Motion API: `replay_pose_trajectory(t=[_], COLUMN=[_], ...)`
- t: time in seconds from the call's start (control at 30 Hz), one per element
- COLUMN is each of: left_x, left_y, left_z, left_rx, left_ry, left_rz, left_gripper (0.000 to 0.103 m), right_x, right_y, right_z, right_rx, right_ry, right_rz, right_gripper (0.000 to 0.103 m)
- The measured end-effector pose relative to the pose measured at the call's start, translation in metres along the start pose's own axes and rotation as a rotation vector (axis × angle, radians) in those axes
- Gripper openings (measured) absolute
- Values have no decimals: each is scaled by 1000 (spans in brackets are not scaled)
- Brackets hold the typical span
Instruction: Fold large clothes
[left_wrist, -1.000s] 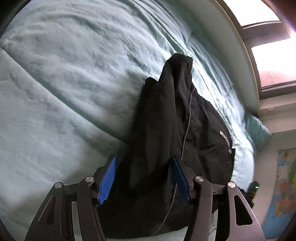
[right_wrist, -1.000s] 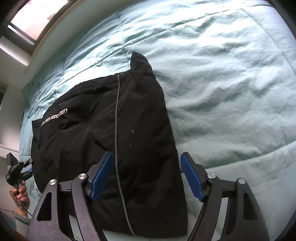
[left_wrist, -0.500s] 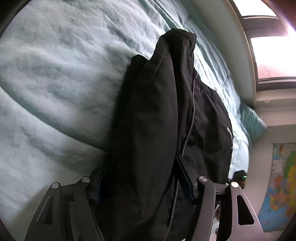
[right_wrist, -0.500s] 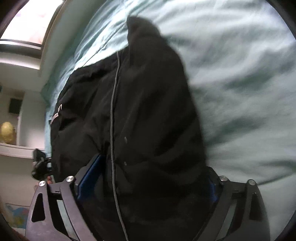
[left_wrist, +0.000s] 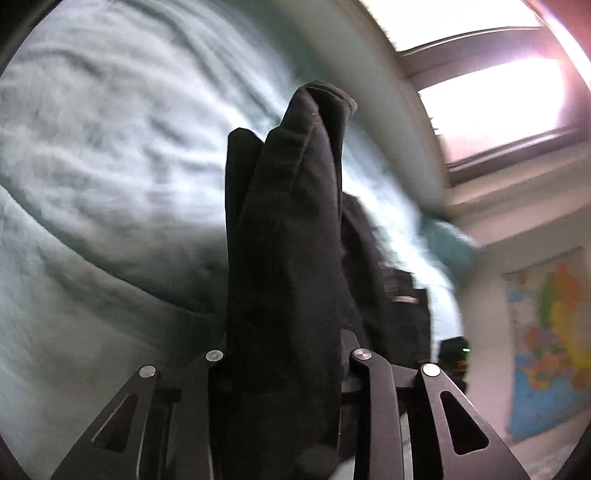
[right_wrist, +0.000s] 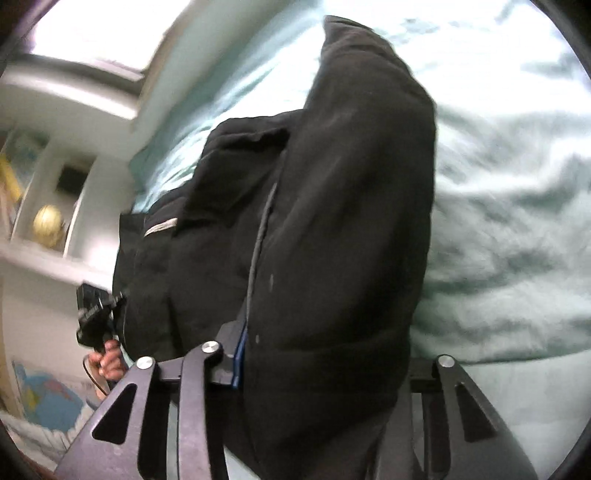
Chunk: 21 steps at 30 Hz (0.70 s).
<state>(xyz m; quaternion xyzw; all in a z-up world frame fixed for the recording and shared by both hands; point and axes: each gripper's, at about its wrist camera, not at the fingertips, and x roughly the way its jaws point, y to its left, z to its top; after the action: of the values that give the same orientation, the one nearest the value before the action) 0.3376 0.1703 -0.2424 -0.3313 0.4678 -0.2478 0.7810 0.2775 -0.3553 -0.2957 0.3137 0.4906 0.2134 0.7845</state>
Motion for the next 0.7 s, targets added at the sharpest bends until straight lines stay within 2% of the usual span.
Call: replay_pose_trajectory(t=[0.1, 0.17, 0.23, 0.4, 0.57, 0.7], left_x=[-19, -38, -58, -115, -160, -165], left_y=[-35, -55, -70, -103, -108, -92], left_z=[-17, -33, -48, -101, -153, -182], left_rx=[78, 93, 100, 154, 165, 115], left_ry=[-9, -19, -34, -58, -40, 6], left_rz=[-33, -99, -137, -168, -177, -169], left_gripper=[30, 30, 30, 30, 30, 30], right_x=[-21, -36, -56, -114, -151, -168], right_y=[44, 74, 97, 140, 167, 167], right_z=[-13, -27, -46, -106, -166, -219], right_rx=[-96, -163, -193, -209, -202, -168], right_ry=[-16, -24, -39, -91, -99, -67], right_rz=[7, -21, -30, -37, -63, -99], right_gripper=[42, 42, 41, 41, 41, 41])
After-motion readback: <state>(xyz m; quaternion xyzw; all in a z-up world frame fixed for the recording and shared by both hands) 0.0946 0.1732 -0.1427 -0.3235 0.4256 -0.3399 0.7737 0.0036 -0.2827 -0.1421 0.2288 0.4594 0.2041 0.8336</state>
